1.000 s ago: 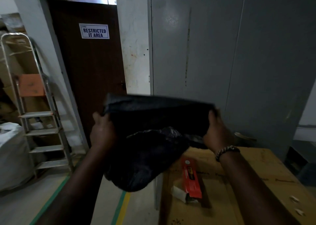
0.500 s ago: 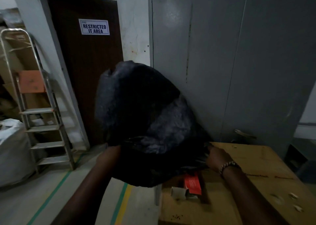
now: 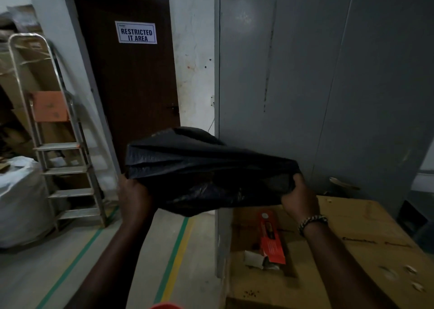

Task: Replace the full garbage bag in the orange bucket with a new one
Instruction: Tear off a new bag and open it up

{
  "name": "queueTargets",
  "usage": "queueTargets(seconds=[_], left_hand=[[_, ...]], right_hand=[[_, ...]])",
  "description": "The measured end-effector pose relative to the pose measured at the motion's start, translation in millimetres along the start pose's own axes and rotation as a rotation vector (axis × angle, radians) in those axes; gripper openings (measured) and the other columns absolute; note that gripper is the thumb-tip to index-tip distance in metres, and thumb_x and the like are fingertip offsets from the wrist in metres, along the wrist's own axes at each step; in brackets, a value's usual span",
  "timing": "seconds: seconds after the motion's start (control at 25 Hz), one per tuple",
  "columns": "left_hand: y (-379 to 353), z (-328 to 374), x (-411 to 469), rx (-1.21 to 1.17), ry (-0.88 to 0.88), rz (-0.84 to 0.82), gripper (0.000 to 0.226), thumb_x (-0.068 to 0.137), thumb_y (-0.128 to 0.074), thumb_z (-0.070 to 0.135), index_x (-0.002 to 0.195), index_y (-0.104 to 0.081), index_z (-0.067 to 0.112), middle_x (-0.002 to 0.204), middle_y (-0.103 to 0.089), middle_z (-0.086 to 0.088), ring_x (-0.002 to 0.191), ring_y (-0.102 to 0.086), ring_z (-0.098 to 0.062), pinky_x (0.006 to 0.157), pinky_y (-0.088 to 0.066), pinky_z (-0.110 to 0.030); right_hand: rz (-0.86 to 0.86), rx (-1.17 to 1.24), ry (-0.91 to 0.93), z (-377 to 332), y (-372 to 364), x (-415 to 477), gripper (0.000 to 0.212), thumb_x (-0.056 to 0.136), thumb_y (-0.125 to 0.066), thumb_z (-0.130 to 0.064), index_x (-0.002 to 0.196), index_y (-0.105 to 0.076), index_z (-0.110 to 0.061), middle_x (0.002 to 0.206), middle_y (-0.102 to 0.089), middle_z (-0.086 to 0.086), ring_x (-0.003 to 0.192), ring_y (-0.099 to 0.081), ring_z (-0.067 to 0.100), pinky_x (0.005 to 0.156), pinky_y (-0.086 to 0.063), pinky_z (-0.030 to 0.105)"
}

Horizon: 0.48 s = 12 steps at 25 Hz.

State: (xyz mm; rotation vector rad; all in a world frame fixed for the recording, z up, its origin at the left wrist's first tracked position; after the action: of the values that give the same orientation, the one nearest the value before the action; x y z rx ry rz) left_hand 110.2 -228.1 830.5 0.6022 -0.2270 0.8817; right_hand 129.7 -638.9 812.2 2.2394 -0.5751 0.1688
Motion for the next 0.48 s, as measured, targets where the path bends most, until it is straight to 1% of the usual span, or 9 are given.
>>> queueTargets(seconds=[0.04, 0.12, 0.16, 0.2, 0.28, 0.32, 0.4, 0.44, 0.48], left_hand=[[3.1, -5.4, 2.2, 0.057, -0.011, -0.064, 0.014, 0.088, -0.057, -0.002, 0.099, -0.063, -0.008, 0.094, -0.062, -0.024, 0.087, -0.060, -0.039, 0.066, -0.041, -0.038], [4.2, -13.1, 5.4, 0.168, -0.096, -0.146, 0.005, 0.081, -0.064, -0.009, 0.085, -0.066, -0.007, 0.083, -0.065, -0.026, 0.077, -0.064, -0.040, 0.057, -0.037, -0.030], [5.4, -15.7, 3.9, 0.156, -0.139, -0.182, 0.005, 0.080, -0.066, -0.010, 0.084, -0.067, -0.008, 0.080, -0.065, -0.025, 0.073, -0.063, -0.037, 0.058, -0.036, -0.029], [9.9, -14.5, 1.3, 0.146, -0.142, -0.207, 0.007, 0.080, -0.066, -0.010, 0.086, -0.067, -0.007, 0.080, -0.064, -0.023, 0.072, -0.061, -0.034, 0.061, -0.037, -0.030], [18.7, -14.8, -0.5, 0.109, -0.083, -0.224, 0.009, 0.080, -0.063, -0.007, 0.088, -0.065, -0.004, 0.080, -0.060, -0.019, 0.075, -0.060, -0.032, 0.063, -0.037, -0.031], [22.5, -16.7, -1.0, 0.106, -0.076, -0.226, 0.007, 0.079, -0.061, -0.006, 0.086, -0.063, -0.002, 0.078, -0.060, -0.018, 0.075, -0.063, -0.034, 0.062, -0.038, -0.030], [30.9, -23.7, 3.4, 0.053, -0.026, -0.225, 0.005, 0.079, -0.062, 0.001, 0.084, -0.064, 0.000, 0.076, -0.061, -0.018, 0.076, -0.065, -0.036, 0.062, -0.043, -0.032], [35.2, -30.0, 8.1, 0.037, -0.025, -0.227, 0.010, 0.080, -0.063, 0.004, 0.088, -0.067, 0.000, 0.079, -0.064, -0.018, 0.078, -0.066, -0.035, 0.065, -0.047, -0.034], [37.3, -37.2, 13.5, 0.048, -0.061, -0.246, 0.017, 0.079, -0.066, 0.005, 0.095, -0.070, 0.002, 0.084, -0.068, -0.018, 0.082, -0.067, -0.033, 0.069, -0.050, -0.035]], right_hand=[[-0.021, -0.009, 0.000, -4.9, -2.4, -1.8, 0.030, 0.082, -0.063, -0.008, 0.096, -0.043, -0.025, 0.074, -0.055, 0.004, 0.064, -0.053, 0.033, 0.049, -0.030, 0.028], [-0.010, 0.013, -0.014, -12.0, -7.2, -7.4, 0.030, 0.081, -0.060, -0.006, 0.094, -0.043, -0.026, 0.074, -0.054, 0.004, 0.067, -0.056, 0.035, 0.054, -0.035, 0.031], [-0.001, 0.039, -0.038, -13.5, -10.7, -10.8, 0.026, 0.082, -0.058, -0.004, 0.092, -0.045, -0.024, 0.074, -0.053, 0.004, 0.068, -0.055, 0.035, 0.055, -0.036, 0.032], [0.008, 0.067, -0.068, -14.7, -13.9, -14.1, 0.020, 0.083, -0.055, -0.004, 0.090, -0.046, -0.021, 0.073, -0.052, 0.005, 0.067, -0.053, 0.034, 0.055, -0.035, 0.033], [0.031, 0.094, -0.159, -14.7, -21.6, -20.1, 0.006, 0.087, -0.050, -0.005, 0.084, -0.048, -0.010, 0.071, -0.049, 0.009, 0.066, -0.049, 0.034, 0.056, -0.031, 0.036], [0.050, 0.107, -0.196, -13.2, -26.3, -22.4, 0.009, 0.088, -0.049, -0.005, 0.080, -0.049, -0.003, 0.069, -0.048, 0.011, 0.067, -0.050, 0.036, 0.057, -0.030, 0.038], [0.090, 0.133, -0.205, -13.3, -34.9, -27.1, 0.025, 0.088, -0.053, -0.008, 0.067, -0.051, 0.005, 0.062, -0.048, 0.012, 0.073, -0.057, 0.042, 0.058, -0.035, 0.042], [0.119, 0.158, -0.214, -14.8, -37.9, -31.6, 0.029, 0.087, -0.057, -0.015, 0.064, -0.057, 0.004, 0.062, -0.054, 0.013, 0.075, -0.061, 0.041, 0.061, -0.043, 0.043], [0.141, 0.188, -0.227, -18.3, -38.8, -37.3, 0.029, 0.085, -0.064, -0.023, 0.066, -0.064, -0.001, 0.068, -0.064, 0.015, 0.078, -0.066, 0.039, 0.065, -0.050, 0.042]])
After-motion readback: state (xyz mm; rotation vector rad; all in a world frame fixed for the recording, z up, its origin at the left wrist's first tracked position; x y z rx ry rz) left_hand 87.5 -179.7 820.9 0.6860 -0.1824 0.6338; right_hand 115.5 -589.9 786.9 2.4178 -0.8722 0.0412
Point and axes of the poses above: each hand's wrist, its own x-axis towards the middle knuckle, its own y-axis out of the back of the hand, z = x × y, the point moved 3 cm from there along x, towards the middle knuckle
